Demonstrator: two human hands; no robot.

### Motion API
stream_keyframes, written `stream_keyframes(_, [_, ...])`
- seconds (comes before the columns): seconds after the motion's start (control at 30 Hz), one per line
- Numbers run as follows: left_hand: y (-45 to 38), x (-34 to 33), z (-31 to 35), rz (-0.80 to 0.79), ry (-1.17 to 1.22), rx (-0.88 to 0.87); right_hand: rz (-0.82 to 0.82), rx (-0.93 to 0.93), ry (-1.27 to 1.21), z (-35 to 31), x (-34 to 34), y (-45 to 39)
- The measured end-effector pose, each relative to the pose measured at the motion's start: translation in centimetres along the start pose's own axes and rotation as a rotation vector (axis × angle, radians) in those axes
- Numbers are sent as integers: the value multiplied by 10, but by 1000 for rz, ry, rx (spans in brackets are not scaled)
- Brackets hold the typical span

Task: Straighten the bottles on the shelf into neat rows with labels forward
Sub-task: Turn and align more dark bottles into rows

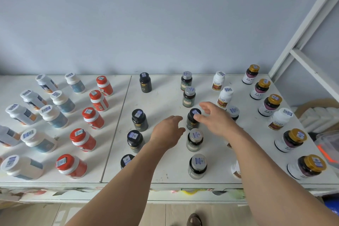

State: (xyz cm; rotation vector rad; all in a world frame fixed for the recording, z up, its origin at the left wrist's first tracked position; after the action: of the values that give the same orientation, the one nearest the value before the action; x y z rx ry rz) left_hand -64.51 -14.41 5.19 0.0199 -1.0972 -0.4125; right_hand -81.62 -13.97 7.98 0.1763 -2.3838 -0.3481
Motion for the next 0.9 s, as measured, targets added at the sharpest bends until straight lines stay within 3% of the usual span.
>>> stream_keyframes(0.17, [-23, -4, -1, -81, 97, 32, -90, -23, 84, 5, -7, -23])
stream_keyframes(0.57, [-45, 0, 13, -207, 636, 50, -5, 21, -65, -5, 20, -43])
stream_keyframes(0.9, [-50, 7, 16, -280, 776, 0, 36, 4, -130, -11, 27, -48])
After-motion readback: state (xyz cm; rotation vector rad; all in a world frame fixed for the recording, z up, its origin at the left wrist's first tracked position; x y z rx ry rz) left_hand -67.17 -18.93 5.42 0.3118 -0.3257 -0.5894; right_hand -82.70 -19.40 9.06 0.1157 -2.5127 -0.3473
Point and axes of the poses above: each hand's wrist, its own y-axis away from the middle knuckle, its own x-axis out of the back of the hand, z = x × y, the point moved 5 cm from there along -y, towards the middle knuckle, and after that the axes turned 6 degrees about -z, right-handed, at the moved point
